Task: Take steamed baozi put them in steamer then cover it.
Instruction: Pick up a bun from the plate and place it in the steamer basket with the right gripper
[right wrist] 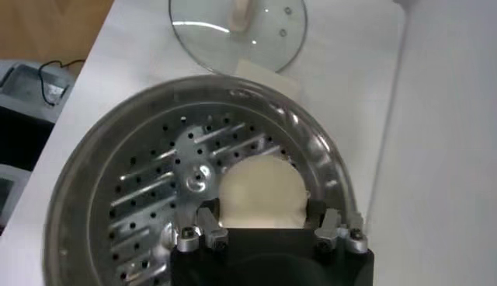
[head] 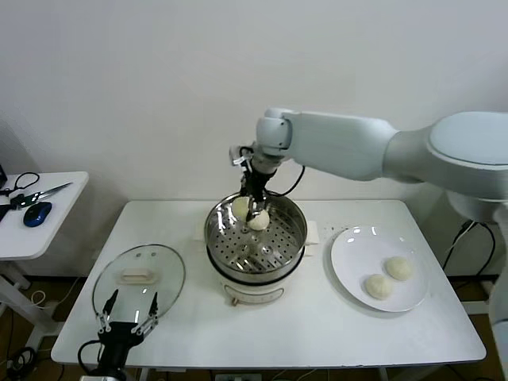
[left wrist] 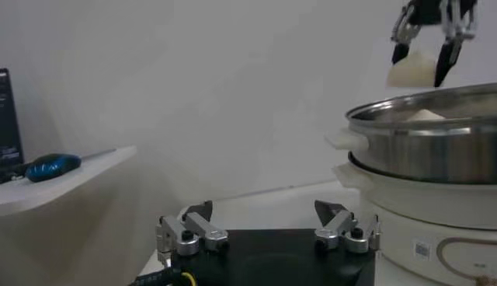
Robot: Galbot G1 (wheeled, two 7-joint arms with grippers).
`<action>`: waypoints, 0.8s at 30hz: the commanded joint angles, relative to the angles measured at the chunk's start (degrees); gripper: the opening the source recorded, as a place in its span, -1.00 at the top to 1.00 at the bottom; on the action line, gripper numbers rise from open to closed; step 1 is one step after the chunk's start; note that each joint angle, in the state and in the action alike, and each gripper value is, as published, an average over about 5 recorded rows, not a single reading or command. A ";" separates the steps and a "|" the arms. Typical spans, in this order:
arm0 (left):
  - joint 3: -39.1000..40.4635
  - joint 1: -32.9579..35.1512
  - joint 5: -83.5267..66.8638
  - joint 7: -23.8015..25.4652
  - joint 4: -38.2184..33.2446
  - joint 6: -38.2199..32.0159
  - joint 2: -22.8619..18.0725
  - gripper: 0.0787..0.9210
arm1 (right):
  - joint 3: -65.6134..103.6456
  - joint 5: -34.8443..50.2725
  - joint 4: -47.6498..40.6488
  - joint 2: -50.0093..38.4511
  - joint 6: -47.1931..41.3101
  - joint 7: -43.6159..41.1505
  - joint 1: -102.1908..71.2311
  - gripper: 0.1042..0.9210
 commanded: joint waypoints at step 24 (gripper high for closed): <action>-0.65 -1.02 0.01 -0.06 1.52 -0.05 0.19 -0.77 | 0.67 -2.18 2.65 -0.12 -0.45 2.18 -3.45 -0.75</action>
